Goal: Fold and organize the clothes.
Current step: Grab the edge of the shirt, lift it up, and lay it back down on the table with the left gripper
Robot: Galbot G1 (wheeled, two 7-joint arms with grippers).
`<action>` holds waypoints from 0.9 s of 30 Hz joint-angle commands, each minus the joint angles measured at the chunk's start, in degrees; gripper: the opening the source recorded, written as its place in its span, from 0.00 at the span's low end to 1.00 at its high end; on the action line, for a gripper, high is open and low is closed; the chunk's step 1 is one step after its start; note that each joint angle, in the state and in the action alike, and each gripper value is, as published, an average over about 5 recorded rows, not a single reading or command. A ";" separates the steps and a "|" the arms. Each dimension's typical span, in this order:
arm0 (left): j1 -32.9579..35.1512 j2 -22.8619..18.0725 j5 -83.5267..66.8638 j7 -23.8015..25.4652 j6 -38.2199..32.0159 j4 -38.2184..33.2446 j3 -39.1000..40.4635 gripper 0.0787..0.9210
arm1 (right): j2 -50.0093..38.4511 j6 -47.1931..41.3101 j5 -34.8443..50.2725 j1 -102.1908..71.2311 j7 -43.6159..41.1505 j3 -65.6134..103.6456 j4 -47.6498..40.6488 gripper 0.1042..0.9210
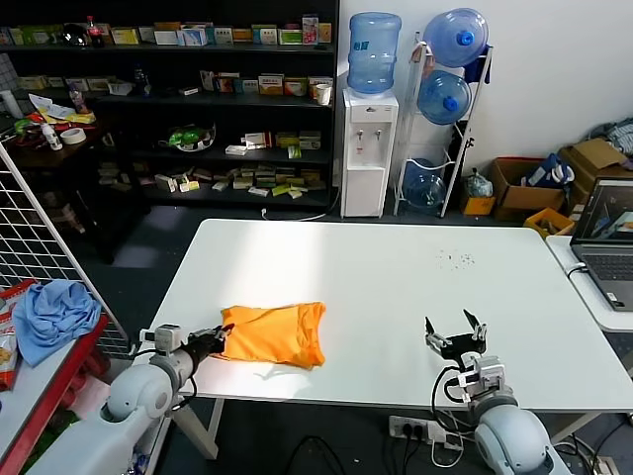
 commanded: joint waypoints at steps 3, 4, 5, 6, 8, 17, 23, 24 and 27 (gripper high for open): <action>0.23 16.27 3.81 -4.23 0.35 4.93 -7.63 0.09 | -0.17 0.08 0.37 1.21 -0.08 -0.79 -0.21 0.88; -0.12 17.03 5.87 -3.85 -0.26 6.06 -7.68 0.09 | -0.26 0.09 0.44 1.29 -0.09 -0.84 -0.20 0.88; -0.51 17.67 8.11 -3.54 -0.89 7.14 -7.66 0.09 | -0.34 0.10 0.52 1.36 -0.10 -0.88 -0.20 0.88; -0.94 18.28 10.32 -3.28 -1.52 8.16 -7.63 0.09 | -0.43 0.12 0.60 1.41 -0.12 -0.91 -0.20 0.88; -1.69 19.41 14.48 -2.97 -2.73 9.87 -7.58 0.09 | -0.65 0.20 0.79 1.48 -0.16 -0.94 -0.23 0.88; -3.92 23.35 19.13 -4.89 -6.16 13.94 -7.34 0.09 | -1.14 0.38 1.44 2.06 -0.17 -1.06 -0.44 0.88; -5.26 25.06 19.13 -5.18 -6.88 14.52 -6.23 0.09 | -0.93 0.51 1.31 1.92 -0.17 -1.18 -0.42 0.88; -5.19 24.81 18.87 -5.41 -6.79 14.05 -6.03 0.09 | -0.85 0.56 1.22 1.77 -0.17 -1.17 -0.42 0.88; -4.25 22.83 17.70 -6.64 -6.09 11.25 -5.32 0.09 | -0.51 0.69 0.84 1.25 -0.18 -1.13 -0.34 0.88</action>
